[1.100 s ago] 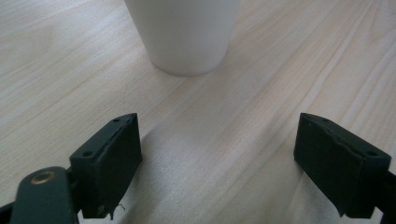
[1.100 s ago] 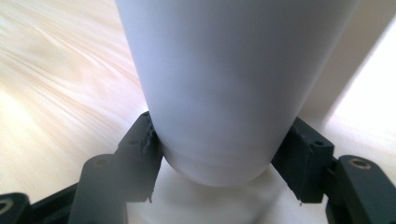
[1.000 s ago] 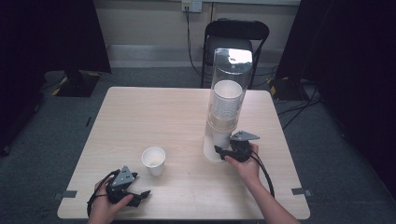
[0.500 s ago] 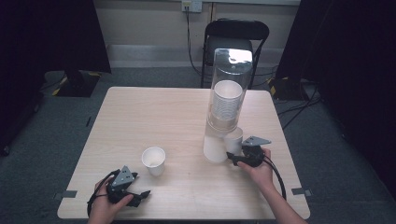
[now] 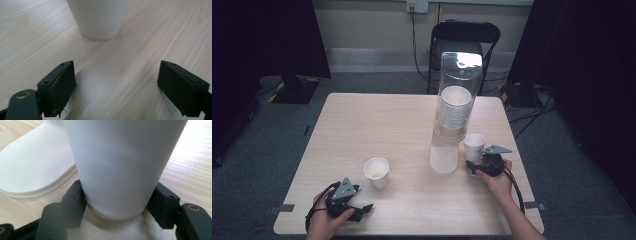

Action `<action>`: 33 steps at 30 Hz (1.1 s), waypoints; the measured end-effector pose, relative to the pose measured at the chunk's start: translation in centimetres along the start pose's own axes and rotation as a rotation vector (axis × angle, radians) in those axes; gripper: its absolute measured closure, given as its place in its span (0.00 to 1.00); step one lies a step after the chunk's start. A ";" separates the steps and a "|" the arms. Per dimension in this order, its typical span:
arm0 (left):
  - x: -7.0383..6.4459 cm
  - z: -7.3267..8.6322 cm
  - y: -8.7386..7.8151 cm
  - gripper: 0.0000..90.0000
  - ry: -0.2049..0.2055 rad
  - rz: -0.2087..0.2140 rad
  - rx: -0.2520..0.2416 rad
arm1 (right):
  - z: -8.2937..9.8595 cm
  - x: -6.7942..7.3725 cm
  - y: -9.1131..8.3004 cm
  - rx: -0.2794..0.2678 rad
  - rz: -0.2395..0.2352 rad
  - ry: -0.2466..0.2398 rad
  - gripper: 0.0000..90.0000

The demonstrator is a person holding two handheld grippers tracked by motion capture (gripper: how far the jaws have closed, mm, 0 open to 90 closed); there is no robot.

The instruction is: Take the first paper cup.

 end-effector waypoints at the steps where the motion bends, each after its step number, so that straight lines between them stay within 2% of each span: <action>1: 0.0 0.0 0.0 0.16 0.000 0.000 0.000 | 0.0 0.0 0.0 0.000 0.002 -0.002 0.41; 6: 0.0 0.0 0.0 0.16 0.000 0.000 0.000 | 0.0 -0.1 0.1 0.011 0.011 0.008 0.40; 13: 0.0 0.0 0.0 0.16 0.000 0.000 0.001 | 0.0 -0.1 0.2 0.014 0.025 -0.013 0.40; 33: 0.0 0.0 0.0 0.16 0.000 0.000 0.001 | 0.3 -0.3 -0.1 0.017 0.028 -0.010 0.40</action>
Point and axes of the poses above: each handheld gripper's, and its own axes: y roughly forward along the jaws, z roughly out of its underside, x roughly to its left, the point moved 5 cm from there along y, roughly forward along the jaws
